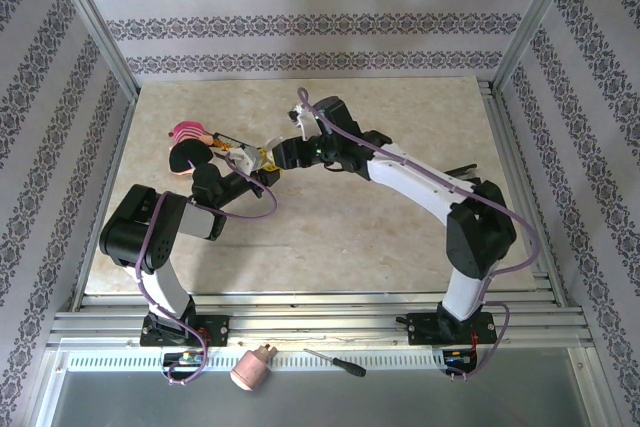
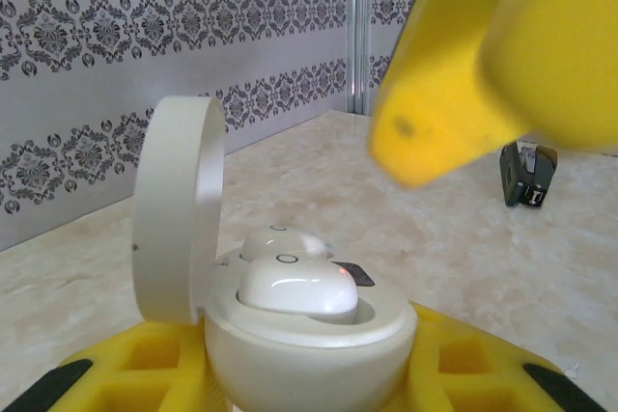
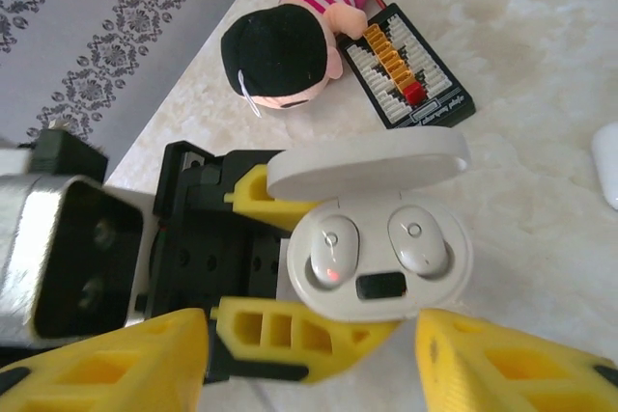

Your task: Insert wireless bluetooth earbuds into charging case

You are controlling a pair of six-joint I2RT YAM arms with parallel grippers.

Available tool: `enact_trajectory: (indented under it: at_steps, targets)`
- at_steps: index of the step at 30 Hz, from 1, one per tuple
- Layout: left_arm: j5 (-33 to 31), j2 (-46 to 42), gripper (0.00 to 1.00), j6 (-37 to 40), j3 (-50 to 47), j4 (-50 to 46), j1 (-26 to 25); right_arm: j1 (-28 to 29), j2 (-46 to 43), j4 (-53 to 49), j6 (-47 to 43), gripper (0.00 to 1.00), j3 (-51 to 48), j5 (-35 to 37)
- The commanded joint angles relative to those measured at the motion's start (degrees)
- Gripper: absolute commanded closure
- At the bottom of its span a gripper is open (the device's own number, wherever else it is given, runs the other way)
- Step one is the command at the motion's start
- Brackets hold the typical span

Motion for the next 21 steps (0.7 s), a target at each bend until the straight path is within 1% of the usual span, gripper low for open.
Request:
enact_trajectory:
  at_steps: [1,4,10,13,17,21]
  targets:
    - [2.8,-1.3,0.79,1.1,0.3,4.0,-0.4,-1.5,-3.5,0.5,-0.5,0.35,-0.8,1.6]
    - [4.8,-1.6,0.79,0.9,0.4,4.0,-0.4,-3.1,-2.7,0.2,1.3,0.3,0.8,1.2]
    - [8.1,-2.5,0.79,-0.5,0.0,4.0,-0.5,-4.5,4.0,-4.7,2.5,0.29,9.4,-0.2]
    - [8.2,-3.0,0.79,-1.0,-0.2,4.0,-0.4,-4.5,7.3,-5.3,2.9,0.29,12.2,-1.5]
    - [8.1,-3.9,0.79,-1.5,-0.5,4.0,-0.4,-4.4,9.0,-5.3,3.6,0.29,12.4,-2.4]
    - [7.0,-4.2,0.79,-1.8,-0.4,4.0,-0.4,-4.3,7.9,-5.2,3.7,0.3,10.0,-3.0]
